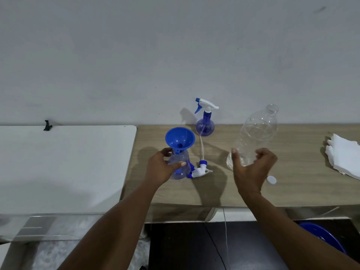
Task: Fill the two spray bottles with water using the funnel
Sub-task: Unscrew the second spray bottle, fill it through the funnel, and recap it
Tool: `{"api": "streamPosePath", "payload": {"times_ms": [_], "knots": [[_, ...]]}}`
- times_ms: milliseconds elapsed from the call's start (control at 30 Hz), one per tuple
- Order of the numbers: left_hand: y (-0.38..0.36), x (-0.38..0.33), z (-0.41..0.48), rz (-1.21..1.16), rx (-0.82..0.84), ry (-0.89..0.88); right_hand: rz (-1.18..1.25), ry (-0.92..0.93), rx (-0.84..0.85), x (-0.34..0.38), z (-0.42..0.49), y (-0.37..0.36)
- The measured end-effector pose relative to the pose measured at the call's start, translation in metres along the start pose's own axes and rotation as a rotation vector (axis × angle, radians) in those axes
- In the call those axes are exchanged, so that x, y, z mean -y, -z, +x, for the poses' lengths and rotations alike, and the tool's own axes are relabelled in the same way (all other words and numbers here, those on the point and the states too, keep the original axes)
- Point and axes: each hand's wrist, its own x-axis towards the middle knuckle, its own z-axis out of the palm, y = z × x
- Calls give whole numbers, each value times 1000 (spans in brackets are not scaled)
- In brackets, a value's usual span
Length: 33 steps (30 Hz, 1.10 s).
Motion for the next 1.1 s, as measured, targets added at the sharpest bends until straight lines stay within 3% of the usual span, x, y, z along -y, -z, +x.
{"api": "streamPosePath", "payload": {"times_ms": [100, 167, 267, 433, 600, 833, 1100], "knots": [[-2, 0, 2, -13, 1, 5, -28, -217, -110, -15, 17, 4], [-2, -1, 2, -15, 4, 3, 8, -346, 9, -18, 32, 5], [-3, 1, 3, -17, 14, 3, 108, -359, 220, -20, 54, 5], [-3, 1, 4, -17, 15, 12, -34, -191, 342, -13, 78, 6], [-3, 0, 2, -35, 19, 9, -193, 88, 654, 18, 102, 15], [-2, -1, 1, -12, 13, 0, -423, 250, 1174, 66, 132, 19], [-1, 2, 3, 11, 14, 1, -788, 393, 1340, 101, 142, 10]]}}
